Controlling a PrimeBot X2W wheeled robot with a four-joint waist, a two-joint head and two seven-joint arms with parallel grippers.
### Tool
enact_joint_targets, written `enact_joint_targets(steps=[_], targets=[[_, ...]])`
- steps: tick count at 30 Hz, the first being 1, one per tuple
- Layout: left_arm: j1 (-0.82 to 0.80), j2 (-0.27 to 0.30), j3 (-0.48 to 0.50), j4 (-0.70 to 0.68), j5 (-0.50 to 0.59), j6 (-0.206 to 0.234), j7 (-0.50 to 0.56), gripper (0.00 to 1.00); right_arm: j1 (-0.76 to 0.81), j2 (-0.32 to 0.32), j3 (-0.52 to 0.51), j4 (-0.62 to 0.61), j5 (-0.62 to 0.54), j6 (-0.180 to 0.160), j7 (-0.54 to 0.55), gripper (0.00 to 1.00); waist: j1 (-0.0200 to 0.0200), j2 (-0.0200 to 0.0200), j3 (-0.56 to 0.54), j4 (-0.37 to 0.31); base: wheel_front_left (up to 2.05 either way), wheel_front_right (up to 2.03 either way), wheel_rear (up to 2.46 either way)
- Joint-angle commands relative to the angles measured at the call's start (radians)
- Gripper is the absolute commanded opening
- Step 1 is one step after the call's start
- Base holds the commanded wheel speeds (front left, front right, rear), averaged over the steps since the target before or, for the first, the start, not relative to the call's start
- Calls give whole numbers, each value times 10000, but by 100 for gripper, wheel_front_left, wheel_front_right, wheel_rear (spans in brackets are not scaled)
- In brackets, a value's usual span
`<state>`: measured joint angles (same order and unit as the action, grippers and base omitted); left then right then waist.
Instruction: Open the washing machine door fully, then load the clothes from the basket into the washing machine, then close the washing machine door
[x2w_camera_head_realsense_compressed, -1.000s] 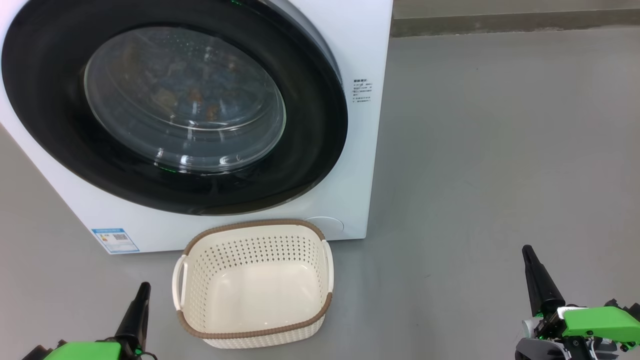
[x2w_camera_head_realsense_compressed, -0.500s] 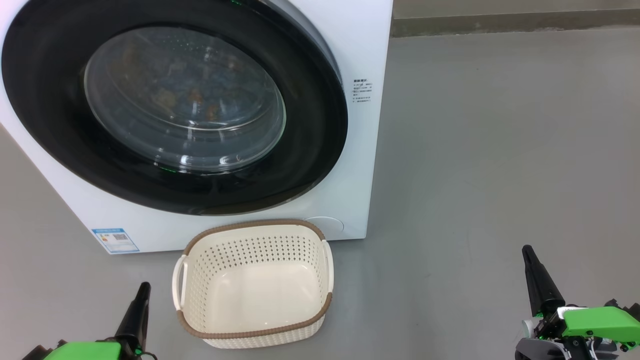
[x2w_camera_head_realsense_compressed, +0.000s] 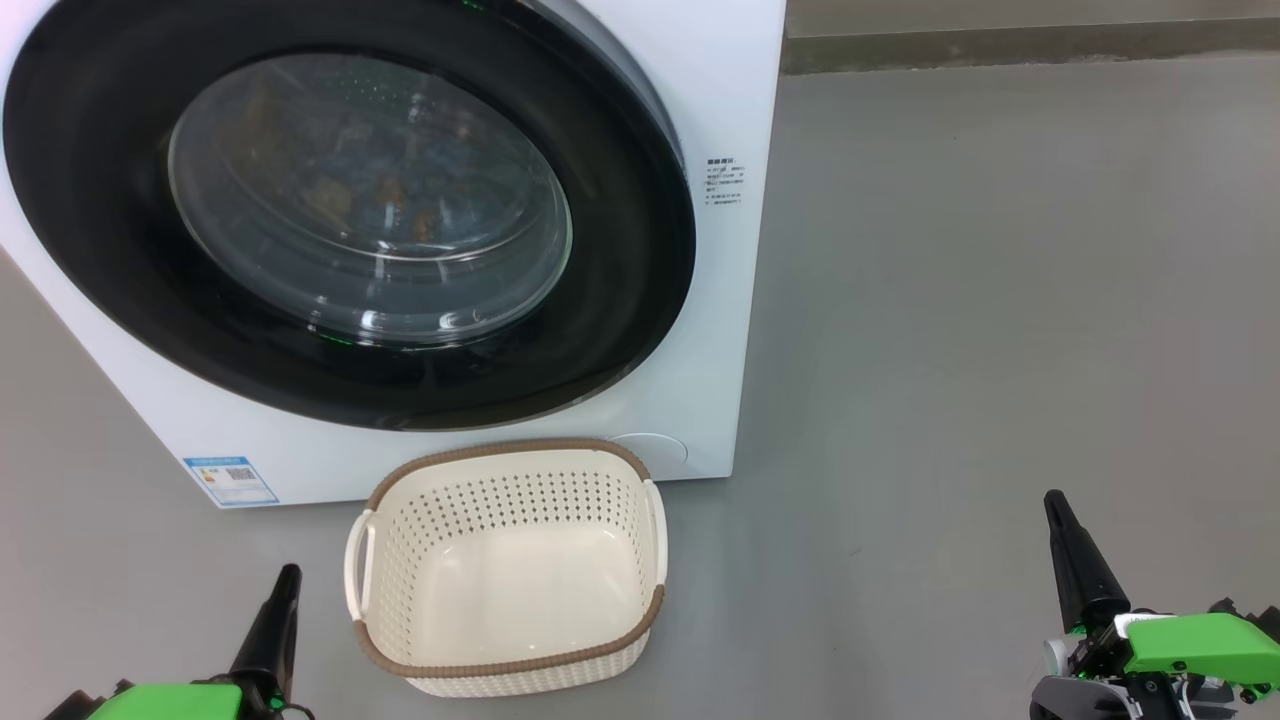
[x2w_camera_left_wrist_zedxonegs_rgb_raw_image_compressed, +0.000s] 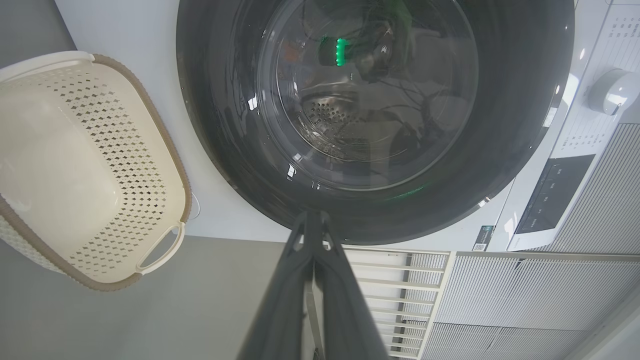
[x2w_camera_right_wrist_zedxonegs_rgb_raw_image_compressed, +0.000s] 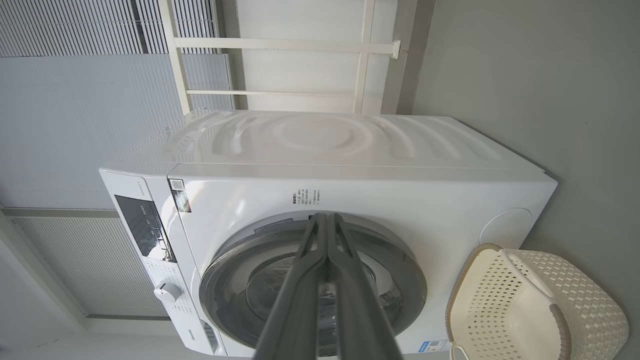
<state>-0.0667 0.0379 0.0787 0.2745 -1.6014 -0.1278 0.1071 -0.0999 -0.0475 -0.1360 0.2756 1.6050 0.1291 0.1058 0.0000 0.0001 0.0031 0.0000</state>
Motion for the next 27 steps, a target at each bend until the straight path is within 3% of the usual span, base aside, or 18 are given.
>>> enact_joint_targets(steps=[1, 27], targets=[[-413, 124, 354, -296, -70, -29, 64, 0, -80, -28, 220, -309, 33, 16, 77, 0, 0, -1, 0, 0, 0, 0, 0], [-413, 124, 352, -296, -71, -29, 63, 0, -80, -28, 221, -309, 35, 16, 76, 0, 0, -1, 0, 0, 0, 0, 0]])
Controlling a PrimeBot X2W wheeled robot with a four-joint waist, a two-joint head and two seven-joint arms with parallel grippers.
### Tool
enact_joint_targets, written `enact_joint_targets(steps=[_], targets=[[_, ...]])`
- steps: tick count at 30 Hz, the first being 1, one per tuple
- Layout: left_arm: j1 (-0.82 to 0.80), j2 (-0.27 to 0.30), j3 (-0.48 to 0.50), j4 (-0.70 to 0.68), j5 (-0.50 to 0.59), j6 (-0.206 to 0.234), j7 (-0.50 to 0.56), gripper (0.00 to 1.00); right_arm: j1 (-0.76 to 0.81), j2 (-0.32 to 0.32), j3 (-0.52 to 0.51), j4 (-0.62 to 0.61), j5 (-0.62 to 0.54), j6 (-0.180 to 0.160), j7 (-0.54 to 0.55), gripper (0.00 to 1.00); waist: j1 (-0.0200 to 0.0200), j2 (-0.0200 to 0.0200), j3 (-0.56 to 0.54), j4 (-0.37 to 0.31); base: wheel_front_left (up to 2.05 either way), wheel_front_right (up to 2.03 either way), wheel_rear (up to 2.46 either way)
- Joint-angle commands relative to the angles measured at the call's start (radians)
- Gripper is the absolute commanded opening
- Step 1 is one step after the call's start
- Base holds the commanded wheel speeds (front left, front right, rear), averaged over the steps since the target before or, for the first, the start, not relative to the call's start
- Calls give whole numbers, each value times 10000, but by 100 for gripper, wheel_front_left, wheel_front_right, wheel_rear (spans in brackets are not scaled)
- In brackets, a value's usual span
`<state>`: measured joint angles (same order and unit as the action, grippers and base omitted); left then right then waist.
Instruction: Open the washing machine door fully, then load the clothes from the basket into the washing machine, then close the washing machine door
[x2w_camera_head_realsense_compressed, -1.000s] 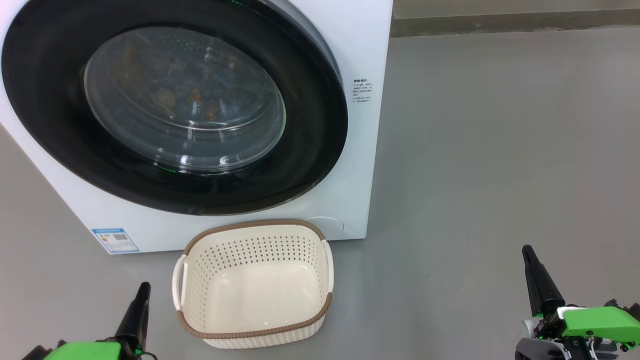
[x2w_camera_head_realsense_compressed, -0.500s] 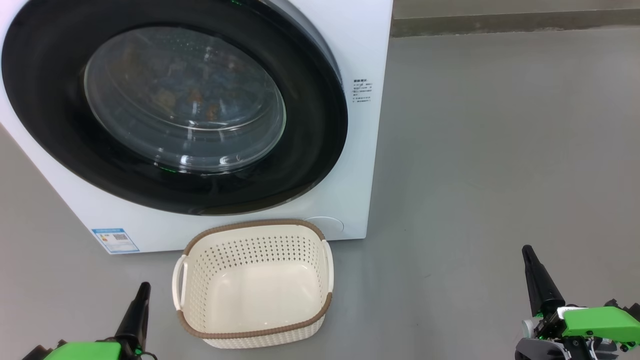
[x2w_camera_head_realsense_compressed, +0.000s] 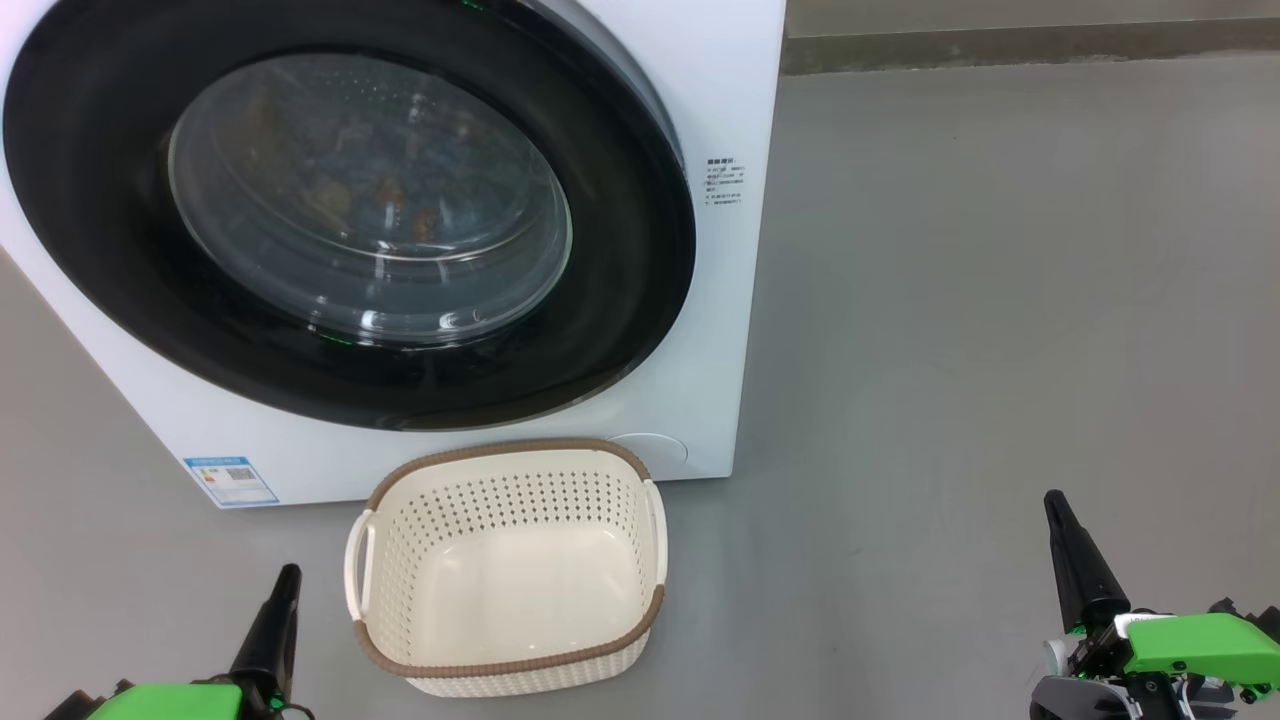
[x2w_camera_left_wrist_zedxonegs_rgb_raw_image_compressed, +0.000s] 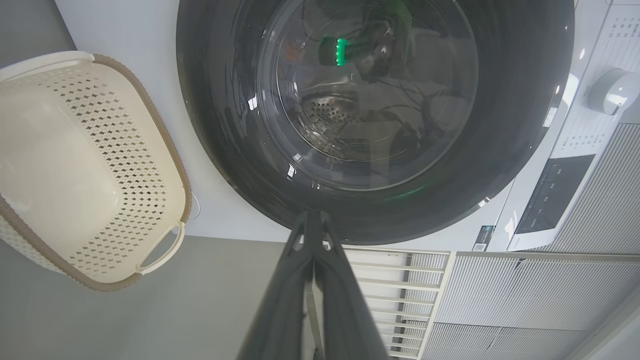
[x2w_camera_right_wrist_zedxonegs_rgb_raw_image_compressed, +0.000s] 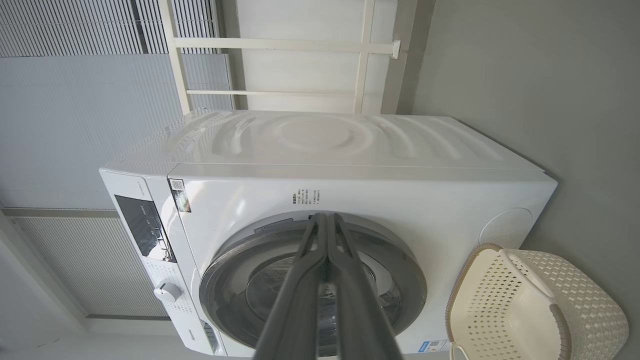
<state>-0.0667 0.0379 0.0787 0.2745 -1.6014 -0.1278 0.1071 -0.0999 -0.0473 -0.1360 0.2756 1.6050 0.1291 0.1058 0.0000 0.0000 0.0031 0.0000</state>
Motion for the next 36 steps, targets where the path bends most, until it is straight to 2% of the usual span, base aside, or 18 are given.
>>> enact_joint_targets(steps=[1, 36], targets=[[-413, 124, 352, -296, -71, -29, 63, 0, -81, -30, 221, -309, 35, 16, 76, 0, 0, 0, 0, 0, 0, 0, 0], [-413, 123, 351, -296, -72, -29, 61, 0, -81, -29, 222, -309, 36, 16, 75, 0, 0, 0, 0, 0, 0, 0, 0]])
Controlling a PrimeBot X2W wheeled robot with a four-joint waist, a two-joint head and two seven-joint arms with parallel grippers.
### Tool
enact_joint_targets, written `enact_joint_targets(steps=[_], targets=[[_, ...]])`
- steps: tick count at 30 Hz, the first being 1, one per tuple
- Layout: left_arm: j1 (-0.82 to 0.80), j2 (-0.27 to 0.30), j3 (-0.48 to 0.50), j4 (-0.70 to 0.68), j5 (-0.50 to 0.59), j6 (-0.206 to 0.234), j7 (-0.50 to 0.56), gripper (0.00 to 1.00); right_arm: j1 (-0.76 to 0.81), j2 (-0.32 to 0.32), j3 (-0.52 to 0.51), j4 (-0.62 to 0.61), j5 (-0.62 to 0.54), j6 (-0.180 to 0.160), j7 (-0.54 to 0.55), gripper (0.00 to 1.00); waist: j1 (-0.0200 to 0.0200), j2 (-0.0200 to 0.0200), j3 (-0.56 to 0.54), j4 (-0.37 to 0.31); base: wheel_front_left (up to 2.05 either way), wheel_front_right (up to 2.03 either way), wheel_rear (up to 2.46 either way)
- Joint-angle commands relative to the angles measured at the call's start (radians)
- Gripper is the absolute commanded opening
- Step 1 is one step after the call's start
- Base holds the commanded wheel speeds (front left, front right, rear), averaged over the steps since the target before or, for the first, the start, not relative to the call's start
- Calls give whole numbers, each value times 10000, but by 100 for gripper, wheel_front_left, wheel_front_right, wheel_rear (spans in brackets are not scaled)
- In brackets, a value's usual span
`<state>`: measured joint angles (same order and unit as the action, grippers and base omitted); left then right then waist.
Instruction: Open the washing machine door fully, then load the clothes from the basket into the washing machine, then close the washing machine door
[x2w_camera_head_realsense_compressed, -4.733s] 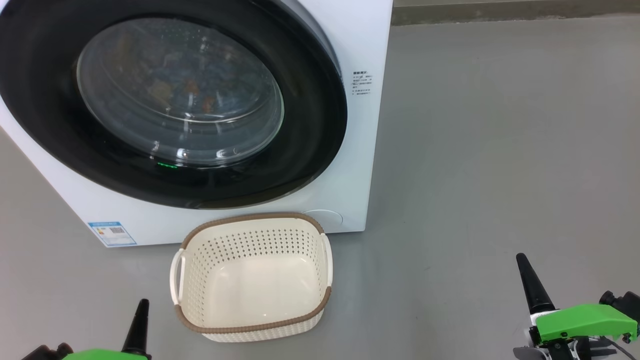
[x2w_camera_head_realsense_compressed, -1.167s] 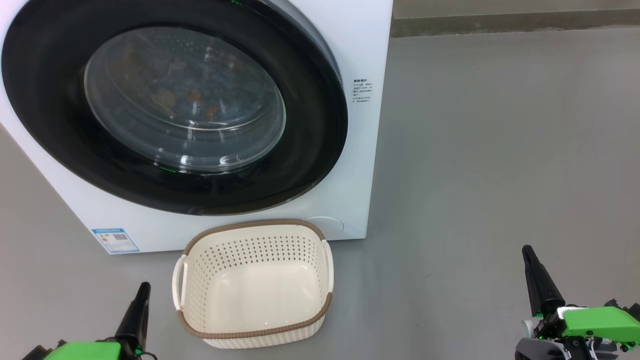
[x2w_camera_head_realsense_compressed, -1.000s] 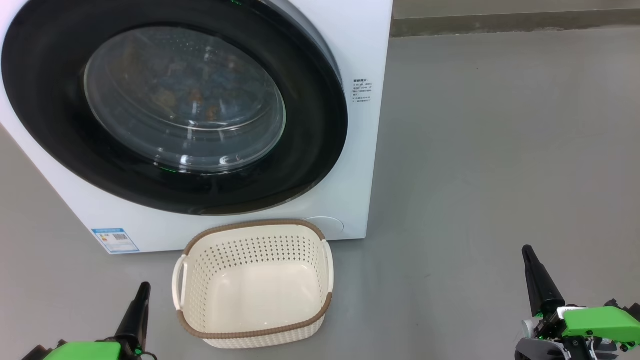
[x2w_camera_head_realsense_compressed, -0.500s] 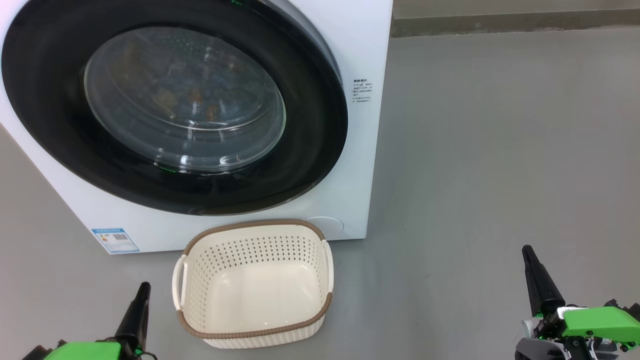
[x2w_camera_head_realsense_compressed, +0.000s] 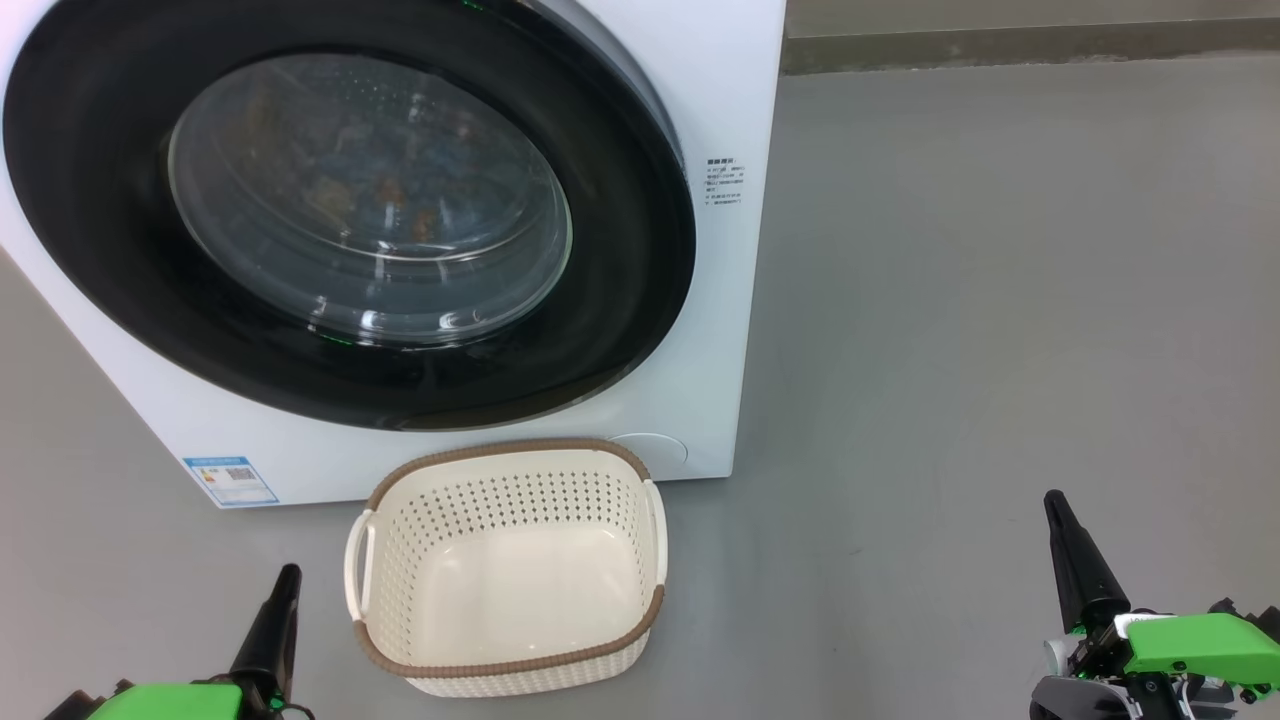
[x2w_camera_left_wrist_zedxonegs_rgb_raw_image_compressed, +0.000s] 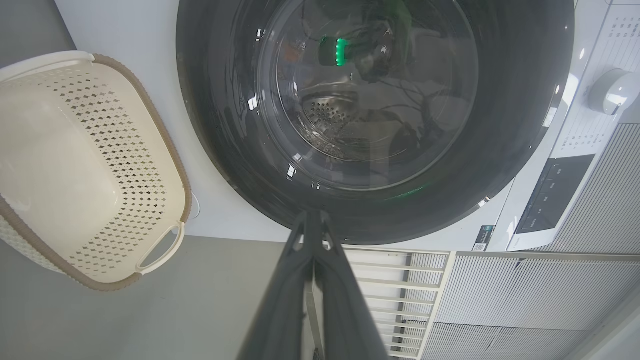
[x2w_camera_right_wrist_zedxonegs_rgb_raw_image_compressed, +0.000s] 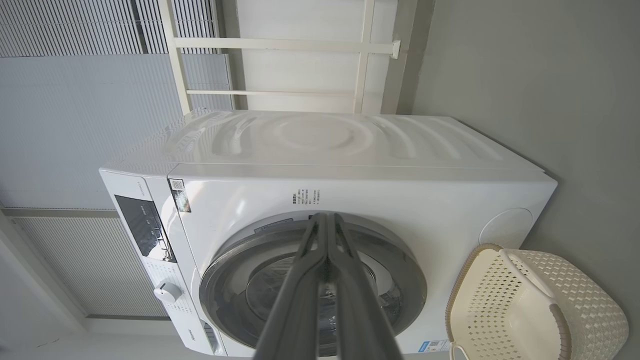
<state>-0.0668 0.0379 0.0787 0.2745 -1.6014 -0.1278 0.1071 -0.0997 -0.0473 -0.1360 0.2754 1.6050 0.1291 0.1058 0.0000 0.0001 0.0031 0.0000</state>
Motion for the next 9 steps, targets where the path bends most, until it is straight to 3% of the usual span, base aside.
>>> enact_joint_targets(steps=[1, 9], targets=[[-412, 123, 351, -296, -72, -29, 61, 0, -83, -29, 222, -307, 36, 16, 75, 0, 1, -1, 0, 0, 0, 0, 0], [-412, 123, 351, -296, -72, -29, 61, 0, -83, -29, 223, -307, 36, 16, 75, 0, 1, -1, 0, 0, 0, 0, 0]])
